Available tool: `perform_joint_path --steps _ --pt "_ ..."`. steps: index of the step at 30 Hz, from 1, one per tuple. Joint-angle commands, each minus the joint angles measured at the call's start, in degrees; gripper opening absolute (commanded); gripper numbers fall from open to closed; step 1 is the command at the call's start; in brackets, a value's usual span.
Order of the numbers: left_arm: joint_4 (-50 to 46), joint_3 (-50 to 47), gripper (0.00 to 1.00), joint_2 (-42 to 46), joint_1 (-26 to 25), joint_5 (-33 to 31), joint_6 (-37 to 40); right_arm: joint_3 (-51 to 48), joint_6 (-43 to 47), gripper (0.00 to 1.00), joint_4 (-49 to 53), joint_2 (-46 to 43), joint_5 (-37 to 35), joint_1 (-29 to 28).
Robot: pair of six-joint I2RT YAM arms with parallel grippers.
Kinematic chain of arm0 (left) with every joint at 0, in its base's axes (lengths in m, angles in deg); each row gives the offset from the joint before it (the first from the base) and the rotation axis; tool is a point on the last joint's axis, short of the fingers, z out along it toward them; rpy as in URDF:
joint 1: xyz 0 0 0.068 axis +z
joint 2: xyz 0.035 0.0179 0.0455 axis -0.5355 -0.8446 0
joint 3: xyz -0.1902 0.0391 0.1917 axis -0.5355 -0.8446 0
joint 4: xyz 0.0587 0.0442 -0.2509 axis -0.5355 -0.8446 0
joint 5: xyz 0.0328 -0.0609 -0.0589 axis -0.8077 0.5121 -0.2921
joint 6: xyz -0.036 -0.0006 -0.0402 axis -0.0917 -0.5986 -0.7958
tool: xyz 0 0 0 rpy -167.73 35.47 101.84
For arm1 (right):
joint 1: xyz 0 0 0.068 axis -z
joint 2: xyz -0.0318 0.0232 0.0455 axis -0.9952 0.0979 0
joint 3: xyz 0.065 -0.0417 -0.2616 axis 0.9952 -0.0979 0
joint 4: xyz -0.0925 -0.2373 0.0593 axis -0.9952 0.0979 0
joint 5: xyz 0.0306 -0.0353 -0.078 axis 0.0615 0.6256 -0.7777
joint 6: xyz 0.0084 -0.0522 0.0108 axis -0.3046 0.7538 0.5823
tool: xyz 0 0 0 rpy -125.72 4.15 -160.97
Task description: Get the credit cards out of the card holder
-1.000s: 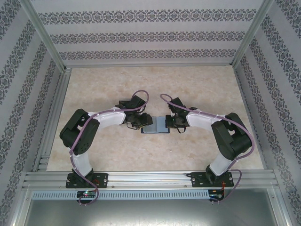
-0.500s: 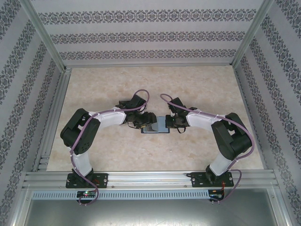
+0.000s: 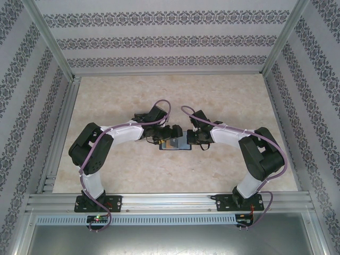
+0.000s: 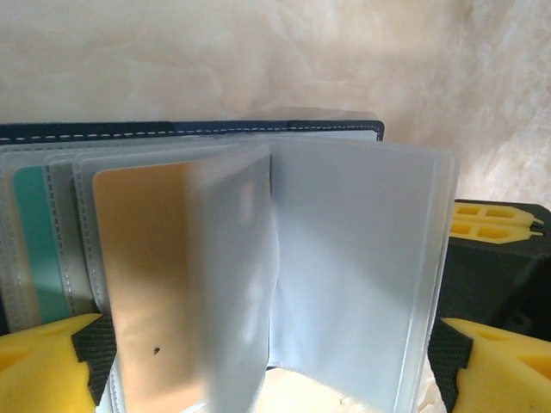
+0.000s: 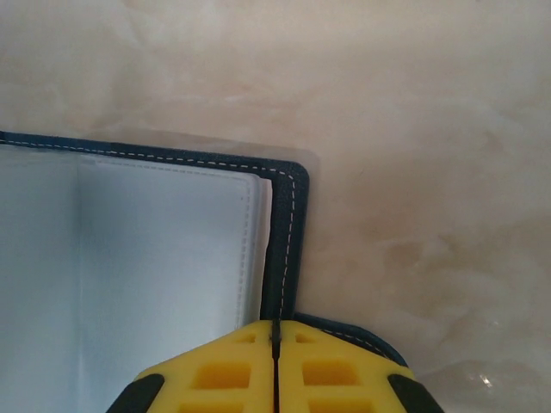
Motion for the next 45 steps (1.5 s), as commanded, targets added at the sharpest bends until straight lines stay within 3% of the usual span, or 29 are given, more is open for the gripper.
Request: perform_joint_path --steps 1,14,18,23,29,34,38,45 --pt "2.9 1.5 0.98 0.5 -1.8 2.7 1.0 -1.7 -1.3 0.1 0.1 2.6 1.5 -0.5" --pt "-3.0 1.6 1.0 4.6 -1.5 -3.7 4.3 -1.5 -0.8 0.21 3.1 -3.6 0.0 2.6" --pt "-6.1 1.4 1.0 6.9 -0.6 -7.5 5.3 -1.2 -0.8 0.22 4.0 -6.5 0.0 3.7" --pt "-6.2 -0.1 0.95 7.7 0.4 -7.4 5.5 -1.0 -2.3 0.19 3.0 -7.5 2.0 3.5" --pt "-4.7 -1.3 0.75 6.8 0.4 -7.4 4.2 -1.5 -5.3 0.17 -0.8 -6.4 6.8 3.3" --pt "-6.8 -1.0 0.32 5.2 0.4 -8.4 5.0 -2.3 -8.4 0.23 -4.8 -3.8 11.0 3.1" --pt "-8.2 -1.2 0.13 3.6 0.4 -9.1 5.2 -2.3 -8.6 0.33 -4.6 -2.4 10.6 2.9" --pt "-9.9 -1.4 0.1 0.8 0.4 -10.0 5.5 -2.9 -9.1 0.31 -6.0 -1.1 12.6 2.7"
